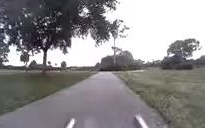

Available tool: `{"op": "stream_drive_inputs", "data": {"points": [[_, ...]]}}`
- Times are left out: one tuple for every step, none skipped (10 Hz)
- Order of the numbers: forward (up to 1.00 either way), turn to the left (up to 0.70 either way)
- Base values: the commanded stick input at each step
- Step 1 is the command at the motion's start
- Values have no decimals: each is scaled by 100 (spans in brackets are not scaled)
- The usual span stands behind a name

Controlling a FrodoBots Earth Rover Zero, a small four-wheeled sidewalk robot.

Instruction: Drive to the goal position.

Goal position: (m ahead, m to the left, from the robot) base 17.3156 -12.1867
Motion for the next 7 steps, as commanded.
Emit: {"op": "stream_drive_inputs", "data": {"points": [[85,0],[85,0],[85,0],[85,0],[85,0],[85,0],[85,0]]}}
